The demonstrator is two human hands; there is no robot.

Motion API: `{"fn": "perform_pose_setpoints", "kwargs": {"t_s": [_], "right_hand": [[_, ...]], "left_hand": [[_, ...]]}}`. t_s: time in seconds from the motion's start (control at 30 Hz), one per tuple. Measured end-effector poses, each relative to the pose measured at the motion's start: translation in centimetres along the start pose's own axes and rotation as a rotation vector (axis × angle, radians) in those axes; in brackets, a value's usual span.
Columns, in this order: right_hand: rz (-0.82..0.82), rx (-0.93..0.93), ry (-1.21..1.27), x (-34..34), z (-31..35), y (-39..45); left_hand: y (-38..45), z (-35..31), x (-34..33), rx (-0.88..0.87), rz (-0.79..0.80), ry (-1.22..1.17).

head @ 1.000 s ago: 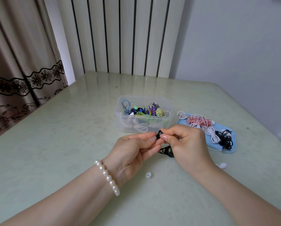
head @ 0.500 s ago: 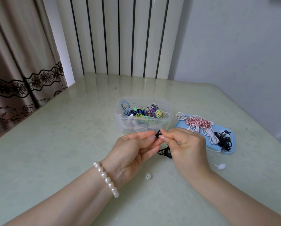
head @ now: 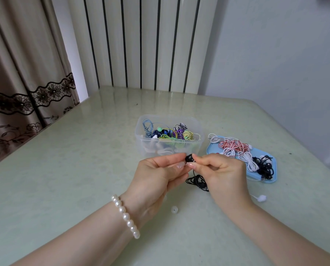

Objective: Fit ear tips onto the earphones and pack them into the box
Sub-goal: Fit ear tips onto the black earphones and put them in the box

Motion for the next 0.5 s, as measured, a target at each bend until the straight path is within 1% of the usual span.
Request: {"fn": "perform_pose_setpoints", "kwargs": {"t_s": [0.1,0.2,0.3,0.4,0.5], "right_hand": [[0.003,-0.017,0.002,0.0,0.3,0.0],[0.054,-0.147,0.157,0.0,0.8,0.5],[0.124,-0.213,0.280,0.2,1.4,0.8],[0.143,-0.232,0.331,0.3,1.8,0.9],[0.172,-0.209,0.304,0.6,1.9,1.0]], "left_hand": [[-0.1,0.0,-0.2,-0.016,0.003,0.010],[0.1,-0.3,0.0,-0.004,-0.017,-0.050],[0.5,-0.7,0.4,0.002,-0.010,-0.062],[0.7,-0.7,0.5,-0.020,0.029,-0.034],[0.7,-0.7,0.2,-0.088,0.084,0.056]]}}
Point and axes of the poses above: each hand's wrist, its own y-axis towards the middle knuckle, its own x-axis out of the back of the hand, z = x × y, the point moved 1 cm from there along y, towards the middle knuckle, and after that the axes turned 9 degrees about -x, right-handed, at the moved point
